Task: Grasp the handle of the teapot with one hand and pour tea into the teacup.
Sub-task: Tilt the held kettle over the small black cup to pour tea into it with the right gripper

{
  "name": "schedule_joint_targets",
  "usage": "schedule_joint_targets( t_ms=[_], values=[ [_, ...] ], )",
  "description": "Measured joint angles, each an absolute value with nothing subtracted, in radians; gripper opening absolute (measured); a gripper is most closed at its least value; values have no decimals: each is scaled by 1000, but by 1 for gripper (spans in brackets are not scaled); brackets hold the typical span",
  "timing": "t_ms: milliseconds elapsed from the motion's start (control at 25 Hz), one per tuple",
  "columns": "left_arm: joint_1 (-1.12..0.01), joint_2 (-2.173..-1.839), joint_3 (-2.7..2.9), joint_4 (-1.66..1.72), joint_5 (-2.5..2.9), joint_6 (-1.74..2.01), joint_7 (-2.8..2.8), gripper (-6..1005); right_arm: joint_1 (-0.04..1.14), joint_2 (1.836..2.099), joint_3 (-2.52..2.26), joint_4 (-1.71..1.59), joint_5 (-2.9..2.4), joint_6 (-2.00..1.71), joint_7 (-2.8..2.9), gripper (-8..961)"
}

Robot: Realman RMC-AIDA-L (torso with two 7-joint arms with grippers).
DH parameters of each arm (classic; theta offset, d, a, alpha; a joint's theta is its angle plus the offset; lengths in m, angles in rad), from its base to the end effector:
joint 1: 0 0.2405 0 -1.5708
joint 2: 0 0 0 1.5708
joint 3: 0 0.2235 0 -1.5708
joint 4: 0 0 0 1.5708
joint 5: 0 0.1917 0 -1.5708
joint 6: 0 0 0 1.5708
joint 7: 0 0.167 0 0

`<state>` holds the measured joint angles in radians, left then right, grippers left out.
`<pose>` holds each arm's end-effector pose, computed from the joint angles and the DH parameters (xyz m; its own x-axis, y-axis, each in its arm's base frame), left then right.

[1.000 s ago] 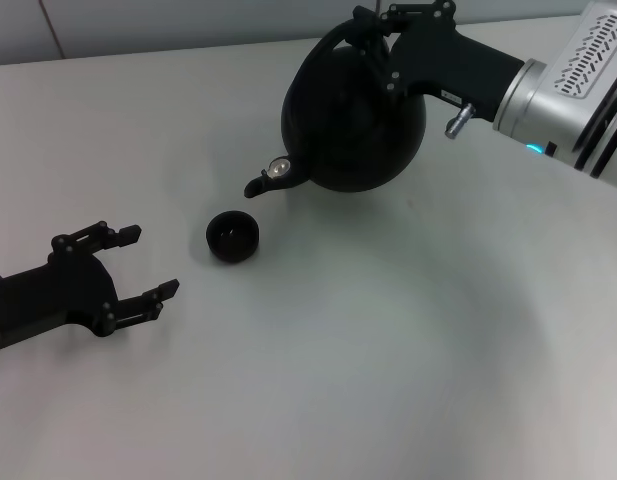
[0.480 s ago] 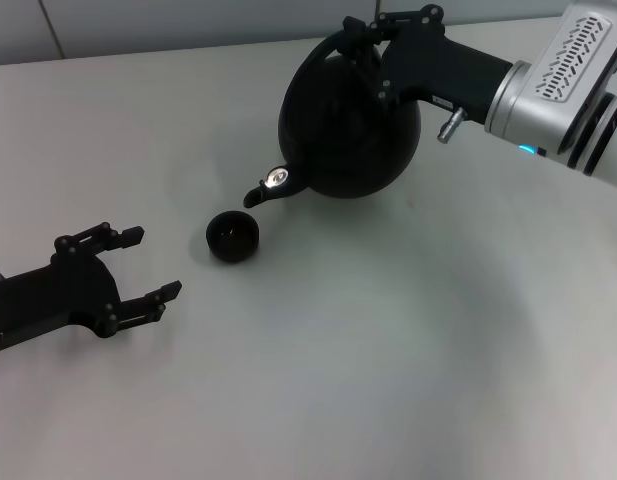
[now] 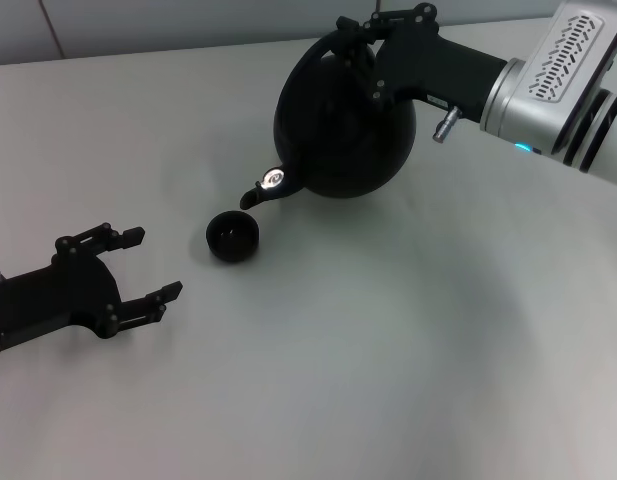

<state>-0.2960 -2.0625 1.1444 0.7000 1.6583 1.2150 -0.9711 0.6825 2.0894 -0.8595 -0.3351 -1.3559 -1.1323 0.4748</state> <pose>-0.2622 0.2907 -0.0297 0.9427 0.0902 0.3211 0.2314 -0.8701 -0.4351 0.1803 0.3848 -0.0189 0.8730 0.2538 -0.4164 -0.1387 -0.6894 -0.7110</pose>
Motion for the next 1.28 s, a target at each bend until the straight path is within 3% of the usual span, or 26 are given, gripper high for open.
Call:
schedule_joint_targets(
  t_ms=[1280],
  values=[
    [-298,-2063,1146,698,1658,1220,-971,798,686,2093,-939,-382,-1355,-1084,474,111]
  ],
)
